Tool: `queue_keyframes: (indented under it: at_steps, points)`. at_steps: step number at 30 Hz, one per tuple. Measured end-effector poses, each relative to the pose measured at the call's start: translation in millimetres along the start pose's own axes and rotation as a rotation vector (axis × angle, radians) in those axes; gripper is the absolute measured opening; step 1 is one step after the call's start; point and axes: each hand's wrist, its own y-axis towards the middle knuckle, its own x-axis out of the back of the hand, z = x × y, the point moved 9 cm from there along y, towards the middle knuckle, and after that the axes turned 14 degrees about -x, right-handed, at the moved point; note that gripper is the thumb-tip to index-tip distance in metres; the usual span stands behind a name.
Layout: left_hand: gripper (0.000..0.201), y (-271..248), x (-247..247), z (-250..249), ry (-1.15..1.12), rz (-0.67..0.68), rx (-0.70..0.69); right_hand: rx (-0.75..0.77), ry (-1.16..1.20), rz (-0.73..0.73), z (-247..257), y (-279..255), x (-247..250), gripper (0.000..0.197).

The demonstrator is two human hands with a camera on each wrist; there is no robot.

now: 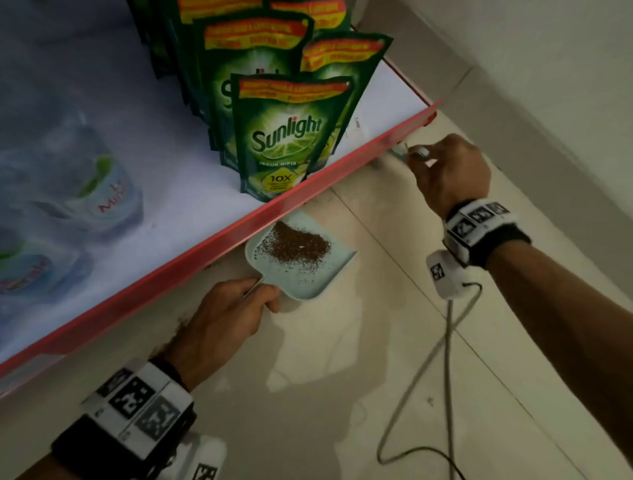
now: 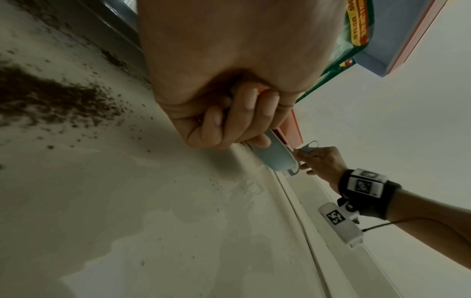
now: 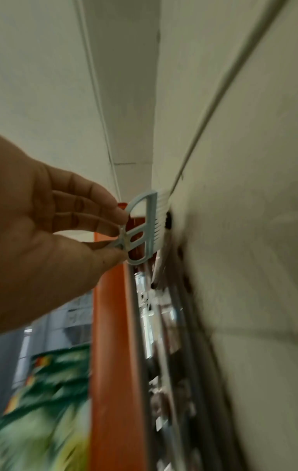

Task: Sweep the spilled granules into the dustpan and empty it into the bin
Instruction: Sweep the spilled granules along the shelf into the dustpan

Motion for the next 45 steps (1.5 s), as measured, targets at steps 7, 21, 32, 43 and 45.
queue_keyframes:
  at_steps: [7,21,32,43,45]
  points:
    - [0.034,-0.9,-8.4,4.0,-0.009,0.026,0.006,0.014,-0.239,0.159,-10.0,-3.4,-48.7,0.033]
    - [0.037,1.8,-15.7,8.9,-0.006,0.034,0.039,0.106,-0.254,0.05,19.0,-15.1,-26.1,0.029]
    - [0.034,0.4,-8.2,12.2,-0.004,0.008,0.05,0.295,-0.098,0.079,47.6,-61.6,-25.2,0.027]
    - [0.034,-1.9,-10.5,17.9,-0.05,-0.005,0.083,0.237,-0.291,0.276,47.4,-17.3,-70.3,0.032]
    - [0.034,-2.6,-8.3,19.1,-0.041,-0.013,0.083,0.415,-0.177,0.332,70.7,-58.2,-63.8,0.034]
